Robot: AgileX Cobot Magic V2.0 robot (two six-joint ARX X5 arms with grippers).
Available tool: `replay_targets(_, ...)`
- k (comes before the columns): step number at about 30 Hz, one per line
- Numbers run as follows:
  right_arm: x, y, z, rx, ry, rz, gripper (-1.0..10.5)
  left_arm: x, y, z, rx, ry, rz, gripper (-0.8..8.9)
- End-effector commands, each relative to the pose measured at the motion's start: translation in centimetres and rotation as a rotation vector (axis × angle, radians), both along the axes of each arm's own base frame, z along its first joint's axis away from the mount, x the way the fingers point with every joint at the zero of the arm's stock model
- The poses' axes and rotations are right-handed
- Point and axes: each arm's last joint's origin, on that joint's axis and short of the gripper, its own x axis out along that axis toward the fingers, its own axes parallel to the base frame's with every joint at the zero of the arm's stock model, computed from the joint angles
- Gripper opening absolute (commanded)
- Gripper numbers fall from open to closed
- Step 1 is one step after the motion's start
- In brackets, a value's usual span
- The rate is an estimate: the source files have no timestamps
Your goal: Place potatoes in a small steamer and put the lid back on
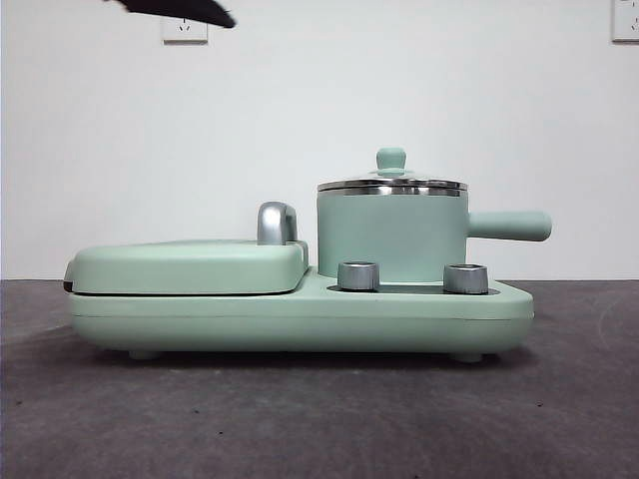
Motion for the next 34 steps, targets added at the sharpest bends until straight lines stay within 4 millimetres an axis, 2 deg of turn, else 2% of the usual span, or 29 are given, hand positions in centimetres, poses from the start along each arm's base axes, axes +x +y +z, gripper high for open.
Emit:
replay_targets(1,0.0,0.1,0.2,0.011,-0.004,-0.003,3.3,-1.3,0.7,-0.8,-0.020,0.026,0.008,3.41)
replay_targets(8,0.0,0.1,0.2,0.011,-0.004,-0.003,3.3,-4.6,3.0,-2.8,-0.050,0.070,0.059,3.39)
replay_targets(20,0.0,0.1,0.2,0.012,-0.004,-0.002,3.3,-10.5,6.4,-4.1,0.007,0.093,0.222,3.39)
replay_targets(31,0.0,0.1,0.2,0.012,-0.007,-0.002,3.3,-13.6,8.0,-4.9,0.041,0.190,0.269,3.38)
replay_targets(32,0.0,0.1,0.2,0.012,-0.006,-0.002,3.1,-13.7,8.0,-4.9,0.039,0.194,0.260,2.92)
replay_targets(33,0.0,0.1,0.2,0.017,0.003,0.002,2.0,-13.9,8.0,-4.9,0.036,0.200,0.245,1.51)
replay_targets(34,-0.1,0.1,0.1,0.024,0.016,0.007,0.2,-14.1,8.1,-5.0,0.034,0.212,0.228,-0.17)
